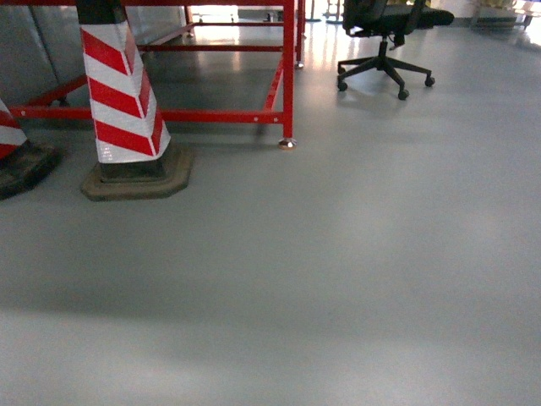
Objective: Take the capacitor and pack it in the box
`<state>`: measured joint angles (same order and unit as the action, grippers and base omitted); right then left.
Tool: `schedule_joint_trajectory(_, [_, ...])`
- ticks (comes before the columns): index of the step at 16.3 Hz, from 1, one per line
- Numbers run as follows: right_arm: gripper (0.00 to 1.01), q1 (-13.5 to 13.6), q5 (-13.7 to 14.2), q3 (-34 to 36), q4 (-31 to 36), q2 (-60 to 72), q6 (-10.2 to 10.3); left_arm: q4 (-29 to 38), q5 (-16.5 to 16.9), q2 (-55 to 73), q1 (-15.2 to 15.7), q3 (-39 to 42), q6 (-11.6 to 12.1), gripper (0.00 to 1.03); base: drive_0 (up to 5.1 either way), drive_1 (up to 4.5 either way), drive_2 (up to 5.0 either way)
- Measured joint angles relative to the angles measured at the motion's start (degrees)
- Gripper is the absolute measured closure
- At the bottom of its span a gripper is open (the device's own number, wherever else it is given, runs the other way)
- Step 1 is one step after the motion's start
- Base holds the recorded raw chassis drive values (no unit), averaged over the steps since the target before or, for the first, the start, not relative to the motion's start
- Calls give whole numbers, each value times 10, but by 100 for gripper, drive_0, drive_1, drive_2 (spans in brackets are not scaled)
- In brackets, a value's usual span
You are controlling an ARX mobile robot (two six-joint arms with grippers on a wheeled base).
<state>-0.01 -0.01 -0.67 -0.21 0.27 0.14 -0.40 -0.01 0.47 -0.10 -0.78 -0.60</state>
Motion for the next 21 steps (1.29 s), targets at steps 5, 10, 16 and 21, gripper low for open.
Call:
schedule_joint_trajectory(5, [3, 0, 0, 0, 0, 0, 0, 0, -1, 0, 0, 0, 0, 59, -505, 240, 240])
schedule_joint_trajectory(10, [3, 0, 0, 0, -2, 0, 0, -1, 0, 0, 0, 0, 0, 59, -513, 232, 232])
schedule_joint_trajectory(16, [3, 0, 0, 0, -2, 0, 0, 0, 0, 0, 0, 0, 0, 59, -503, 242, 242])
schedule_joint_trajectory(21, [3, 0, 0, 0, -1, 0, 0, 2, 0, 0, 0, 0, 0, 59, -499, 244, 244])
